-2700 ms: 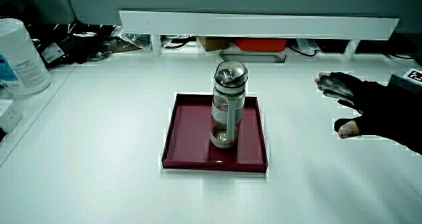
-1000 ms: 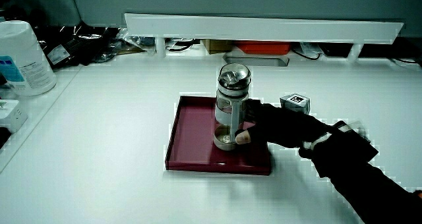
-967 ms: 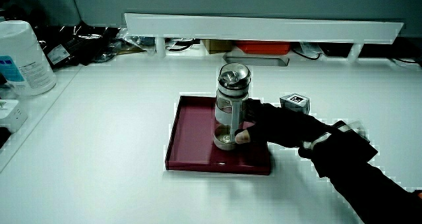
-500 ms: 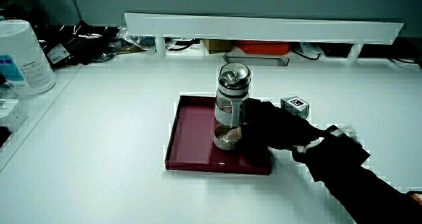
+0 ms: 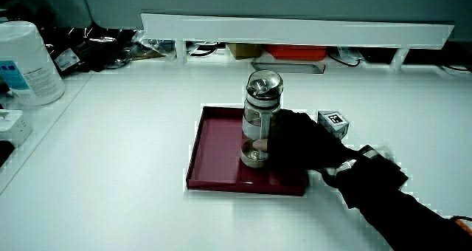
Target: Pick bottle
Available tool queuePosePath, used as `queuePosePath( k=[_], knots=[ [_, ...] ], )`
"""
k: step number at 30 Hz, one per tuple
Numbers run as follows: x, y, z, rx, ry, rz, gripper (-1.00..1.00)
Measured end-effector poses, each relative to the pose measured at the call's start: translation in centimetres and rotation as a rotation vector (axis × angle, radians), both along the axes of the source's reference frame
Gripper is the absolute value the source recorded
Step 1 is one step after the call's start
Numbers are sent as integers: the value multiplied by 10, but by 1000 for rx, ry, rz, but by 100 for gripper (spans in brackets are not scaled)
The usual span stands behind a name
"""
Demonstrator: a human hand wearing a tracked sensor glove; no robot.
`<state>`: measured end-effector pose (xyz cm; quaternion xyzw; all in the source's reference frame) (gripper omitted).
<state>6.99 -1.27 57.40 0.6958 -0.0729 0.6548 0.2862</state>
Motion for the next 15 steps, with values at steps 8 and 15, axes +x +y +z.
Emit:
queuePosePath(
  k=[8,15],
  knots=[
    [4,3,-5,9,-16,30,100],
    [17,-5,-36,41,-74,8,100]
  ],
)
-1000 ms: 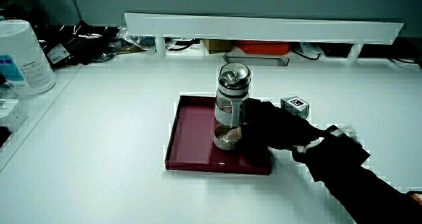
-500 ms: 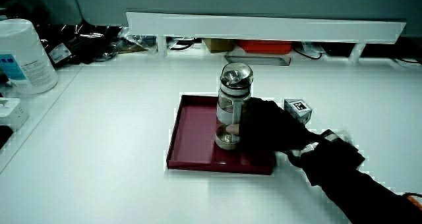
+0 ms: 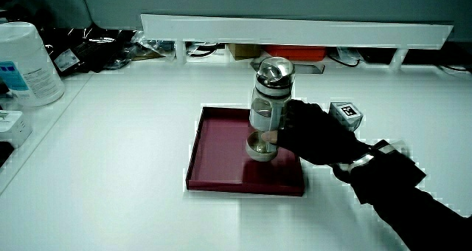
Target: Pick bottle
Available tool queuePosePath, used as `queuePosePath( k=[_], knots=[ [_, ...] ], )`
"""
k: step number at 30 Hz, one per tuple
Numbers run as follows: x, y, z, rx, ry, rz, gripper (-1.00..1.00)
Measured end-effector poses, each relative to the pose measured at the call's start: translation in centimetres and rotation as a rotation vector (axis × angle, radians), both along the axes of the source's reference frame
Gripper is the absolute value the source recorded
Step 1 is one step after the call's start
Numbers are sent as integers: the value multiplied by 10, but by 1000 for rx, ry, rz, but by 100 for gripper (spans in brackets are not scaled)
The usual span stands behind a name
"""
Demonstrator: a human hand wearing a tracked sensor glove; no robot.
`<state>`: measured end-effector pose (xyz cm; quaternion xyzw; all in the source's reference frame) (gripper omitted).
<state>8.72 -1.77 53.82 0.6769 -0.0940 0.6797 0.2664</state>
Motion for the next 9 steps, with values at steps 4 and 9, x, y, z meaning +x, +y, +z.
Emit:
queuePosePath(
  k=[4,9],
  knots=[
    [15,0,-17,9,-27,8,100],
    [41,1,-37,8,-56,16,100]
  ],
)
